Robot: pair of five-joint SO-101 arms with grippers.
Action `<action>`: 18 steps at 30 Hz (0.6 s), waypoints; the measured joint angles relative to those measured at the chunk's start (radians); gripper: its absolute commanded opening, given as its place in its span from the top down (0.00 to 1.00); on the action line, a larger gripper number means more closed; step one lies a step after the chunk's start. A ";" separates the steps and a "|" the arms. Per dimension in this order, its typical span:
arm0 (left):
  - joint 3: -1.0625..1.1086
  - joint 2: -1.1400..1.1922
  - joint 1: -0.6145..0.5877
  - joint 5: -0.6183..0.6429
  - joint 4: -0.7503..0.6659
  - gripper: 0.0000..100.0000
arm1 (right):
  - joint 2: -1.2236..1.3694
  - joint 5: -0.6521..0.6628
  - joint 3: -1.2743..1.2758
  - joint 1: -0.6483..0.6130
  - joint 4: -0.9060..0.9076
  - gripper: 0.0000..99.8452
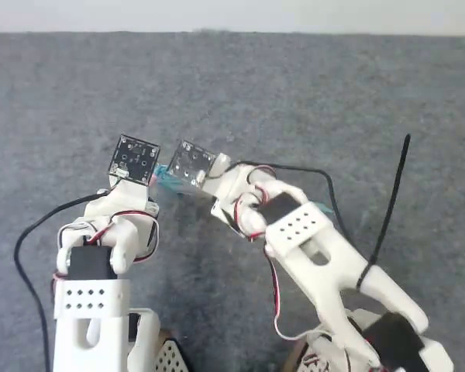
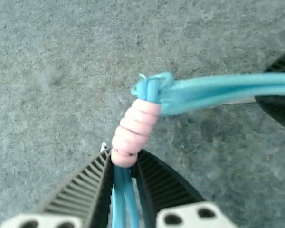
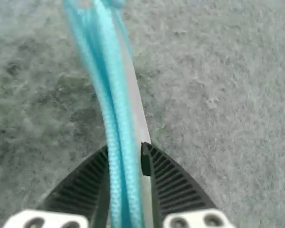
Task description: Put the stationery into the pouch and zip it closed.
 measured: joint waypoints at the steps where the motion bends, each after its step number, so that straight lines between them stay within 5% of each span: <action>1: 0.000 0.000 0.000 0.000 -0.002 0.99 | 0.008 0.000 -0.021 0.000 0.029 0.99; 18: 0.023 -0.011 0.009 -0.006 -0.058 0.99 | -0.605 0.015 -0.034 -0.074 0.466 0.99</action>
